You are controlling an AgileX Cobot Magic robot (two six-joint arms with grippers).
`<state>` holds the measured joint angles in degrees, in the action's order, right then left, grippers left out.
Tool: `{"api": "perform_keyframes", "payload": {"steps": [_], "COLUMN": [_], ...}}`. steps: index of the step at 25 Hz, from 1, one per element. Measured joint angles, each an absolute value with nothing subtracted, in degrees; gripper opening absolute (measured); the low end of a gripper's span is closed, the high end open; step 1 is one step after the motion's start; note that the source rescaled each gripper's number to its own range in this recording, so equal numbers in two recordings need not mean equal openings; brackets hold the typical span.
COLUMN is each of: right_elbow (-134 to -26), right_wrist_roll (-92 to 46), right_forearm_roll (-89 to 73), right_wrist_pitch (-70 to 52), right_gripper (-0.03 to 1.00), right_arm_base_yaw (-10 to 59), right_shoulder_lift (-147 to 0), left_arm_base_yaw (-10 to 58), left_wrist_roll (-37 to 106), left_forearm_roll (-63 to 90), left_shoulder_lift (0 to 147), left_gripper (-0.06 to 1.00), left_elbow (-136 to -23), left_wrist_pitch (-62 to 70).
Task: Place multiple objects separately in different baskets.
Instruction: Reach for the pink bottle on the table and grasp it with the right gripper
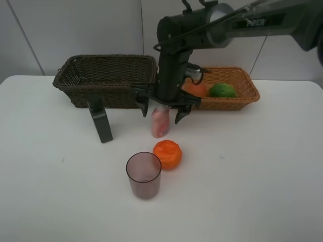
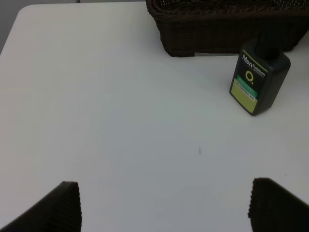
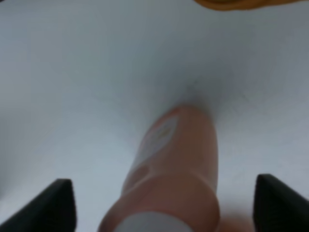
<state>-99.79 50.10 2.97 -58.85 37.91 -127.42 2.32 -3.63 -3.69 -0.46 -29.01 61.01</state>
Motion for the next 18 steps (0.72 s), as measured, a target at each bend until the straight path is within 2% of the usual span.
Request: {"api": "perform_keyframes", "payload": {"steps": [3, 4, 18], "right_elbow": [-99.79, -99.79, -99.79], "right_wrist_roll": [50.10, 50.19, 50.25], "right_forearm_roll": [2.98, 2.89, 2.99], "right_wrist_pitch": [-58.92, -58.92, -59.03], "right_gripper": [0.06, 0.00, 0.00], "right_arm_base_yaw": [37.91, 37.91, 37.91], "right_shoulder_lift": [-127.64, -127.64, -127.64], "left_arm_base_yaw": [2.32, 2.32, 2.32], "left_wrist_roll": [-3.63, -3.63, -3.63], "left_forearm_roll": [-3.69, -3.69, -3.69], "left_shoulder_lift": [-0.46, -0.46, -0.46], "left_gripper": [0.90, 0.90, 0.90], "left_elbow": [-29.01, -29.01, -29.01], "left_wrist_pitch": [61.01, 61.01, 61.01]}}
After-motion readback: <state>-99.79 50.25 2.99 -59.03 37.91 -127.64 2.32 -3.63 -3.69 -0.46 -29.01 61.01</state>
